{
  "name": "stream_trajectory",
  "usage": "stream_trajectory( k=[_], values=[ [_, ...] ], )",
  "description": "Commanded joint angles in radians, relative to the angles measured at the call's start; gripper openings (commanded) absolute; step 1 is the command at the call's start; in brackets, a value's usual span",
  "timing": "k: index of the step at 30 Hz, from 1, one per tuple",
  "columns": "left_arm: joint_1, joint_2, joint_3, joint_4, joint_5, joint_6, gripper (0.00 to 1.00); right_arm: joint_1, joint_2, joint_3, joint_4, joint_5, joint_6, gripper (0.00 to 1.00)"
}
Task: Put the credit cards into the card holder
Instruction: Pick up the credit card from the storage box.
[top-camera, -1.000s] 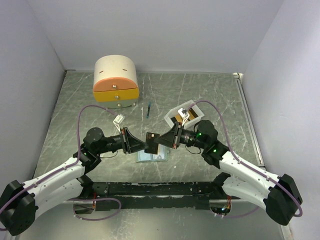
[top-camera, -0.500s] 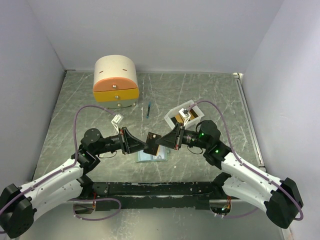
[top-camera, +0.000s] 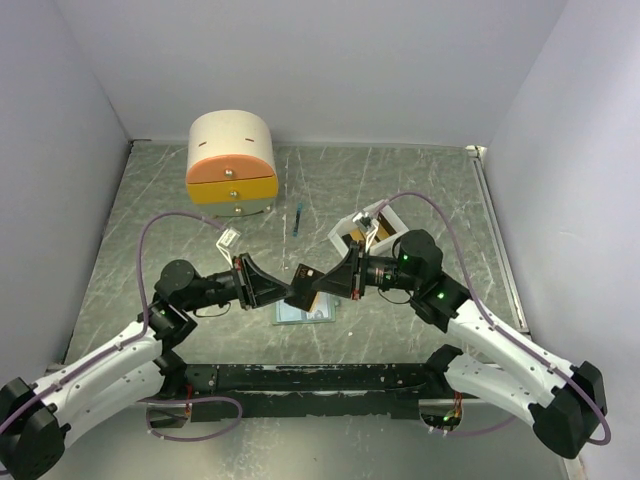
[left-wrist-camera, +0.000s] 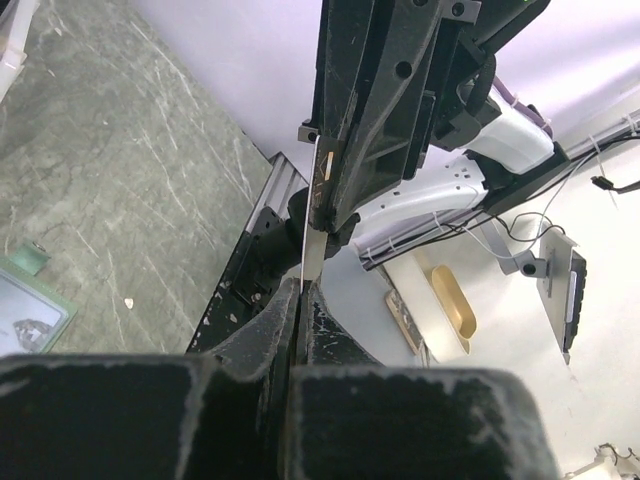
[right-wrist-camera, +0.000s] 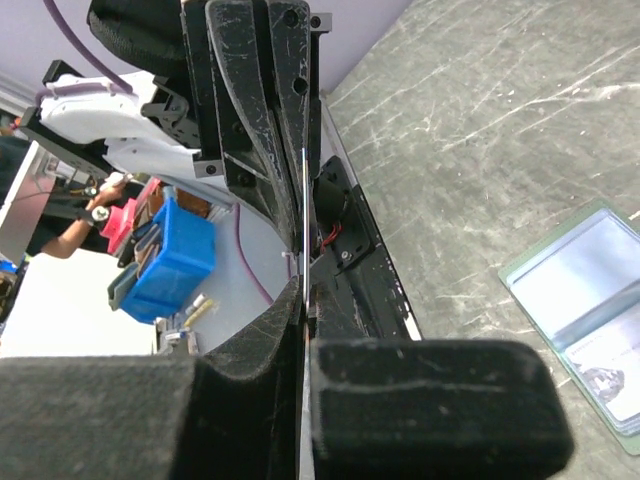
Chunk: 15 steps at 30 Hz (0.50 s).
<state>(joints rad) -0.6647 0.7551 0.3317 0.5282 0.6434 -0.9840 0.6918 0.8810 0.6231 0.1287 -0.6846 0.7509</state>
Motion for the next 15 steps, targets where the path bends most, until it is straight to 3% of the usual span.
stream_trajectory(
  k=[1, 7, 11, 12, 15],
  values=[
    [0.015, -0.034, 0.007, -0.131, 0.002, 0.044, 0.07, -0.047, -0.062, 0.059, -0.082, 0.007, -0.099, 0.0],
    [0.015, -0.069, 0.043, -0.217, 0.002, 0.085, 0.07, -0.068, -0.066, 0.092, -0.142, -0.021, -0.153, 0.0],
    [0.015, -0.06, 0.038, -0.187, 0.033, 0.097, 0.07, -0.069, -0.053, 0.095, -0.117, -0.048, -0.142, 0.0],
    [0.014, -0.047, 0.046, -0.194, 0.047, 0.113, 0.13, -0.068, -0.045, 0.095, -0.106, -0.059, -0.138, 0.0],
    [0.015, -0.011, 0.097, -0.226, 0.085, 0.153, 0.44, -0.069, -0.025, 0.093, -0.105, -0.086, -0.147, 0.0]
  ],
)
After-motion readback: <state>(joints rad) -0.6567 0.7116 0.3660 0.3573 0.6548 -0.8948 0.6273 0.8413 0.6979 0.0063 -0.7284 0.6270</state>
